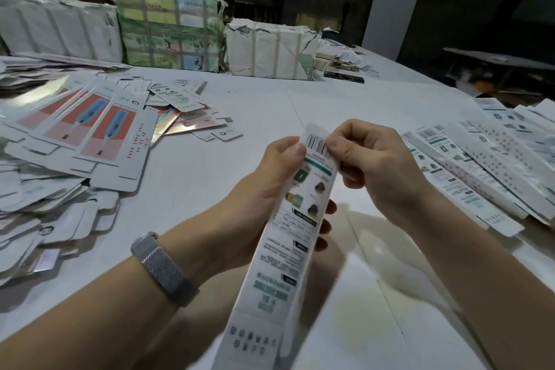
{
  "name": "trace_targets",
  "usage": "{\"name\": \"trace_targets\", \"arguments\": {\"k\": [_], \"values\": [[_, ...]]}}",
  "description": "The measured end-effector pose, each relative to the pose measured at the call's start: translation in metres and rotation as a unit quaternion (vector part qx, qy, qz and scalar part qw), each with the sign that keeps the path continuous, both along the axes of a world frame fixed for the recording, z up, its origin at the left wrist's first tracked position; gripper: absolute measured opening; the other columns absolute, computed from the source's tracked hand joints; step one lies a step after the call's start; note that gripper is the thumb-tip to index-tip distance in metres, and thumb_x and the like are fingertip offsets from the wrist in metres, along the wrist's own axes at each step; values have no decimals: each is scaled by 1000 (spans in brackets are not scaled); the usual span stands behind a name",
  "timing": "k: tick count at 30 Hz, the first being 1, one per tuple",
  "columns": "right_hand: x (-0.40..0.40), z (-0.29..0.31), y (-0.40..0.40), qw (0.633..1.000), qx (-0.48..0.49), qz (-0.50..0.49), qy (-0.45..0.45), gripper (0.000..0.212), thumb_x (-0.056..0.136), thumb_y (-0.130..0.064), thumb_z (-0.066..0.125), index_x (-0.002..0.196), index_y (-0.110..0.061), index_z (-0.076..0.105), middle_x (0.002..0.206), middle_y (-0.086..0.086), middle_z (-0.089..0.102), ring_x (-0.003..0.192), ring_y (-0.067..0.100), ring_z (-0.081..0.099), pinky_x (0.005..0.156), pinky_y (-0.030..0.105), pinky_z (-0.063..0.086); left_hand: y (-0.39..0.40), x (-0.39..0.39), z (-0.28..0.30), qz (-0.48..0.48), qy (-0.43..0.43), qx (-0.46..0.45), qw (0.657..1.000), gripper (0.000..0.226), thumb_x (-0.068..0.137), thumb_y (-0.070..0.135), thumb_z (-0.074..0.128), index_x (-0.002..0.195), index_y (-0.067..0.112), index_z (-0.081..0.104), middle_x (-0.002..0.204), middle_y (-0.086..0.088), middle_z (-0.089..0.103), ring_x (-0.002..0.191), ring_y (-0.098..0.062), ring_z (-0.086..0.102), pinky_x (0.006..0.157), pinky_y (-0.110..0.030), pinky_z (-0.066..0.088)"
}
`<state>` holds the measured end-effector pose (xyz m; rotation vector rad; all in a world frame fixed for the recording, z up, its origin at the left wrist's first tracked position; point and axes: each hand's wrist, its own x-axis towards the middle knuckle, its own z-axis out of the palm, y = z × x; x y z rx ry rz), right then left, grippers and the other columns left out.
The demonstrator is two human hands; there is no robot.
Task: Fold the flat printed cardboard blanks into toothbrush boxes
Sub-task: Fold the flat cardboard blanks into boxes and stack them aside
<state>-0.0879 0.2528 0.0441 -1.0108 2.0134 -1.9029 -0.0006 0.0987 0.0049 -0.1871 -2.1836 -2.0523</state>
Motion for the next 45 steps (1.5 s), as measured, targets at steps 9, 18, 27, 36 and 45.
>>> {"name": "trace_targets", "arguments": {"k": [9,18,27,36,45], "values": [[-2,-1,1,993,-101,-46,-40,8,92,-13,64,92,-17,57,64,2,49,54,14,47,45,23,36,4,14,14,34,24,187,982,41,95,37,54,131,45,38,89,-8,76,65,-20,71,51,-29,54],[13,-18,-16,996,-62,45,-48,23,92,-34,55,112,-36,68,92,6,69,78,26,57,53,27,40,4,15,12,74,59,153,984,16,107,29,37,123,32,39,77,-2,72,64,-20,68,54,-35,58],[15,-17,-17,995,-61,61,-51,17,93,-26,48,91,-29,65,88,5,69,81,23,58,63,40,45,6,13,13,30,-8,187,982,15,107,30,33,119,33,43,90,-17,70,75,-35,66,66,-47,59],[9,-11,-10,979,-177,69,-78,35,74,3,54,103,-16,54,91,-2,65,83,19,67,72,30,54,8,13,6,30,15,97,995,19,107,40,30,108,54,42,90,-13,73,81,-36,72,66,-43,61],[9,-7,-7,988,-126,43,-81,9,86,-23,57,79,-17,57,78,4,61,74,16,62,65,29,51,9,12,1,-3,31,83,996,22,97,48,40,112,64,40,88,-19,70,76,-33,72,67,-50,61]]}}
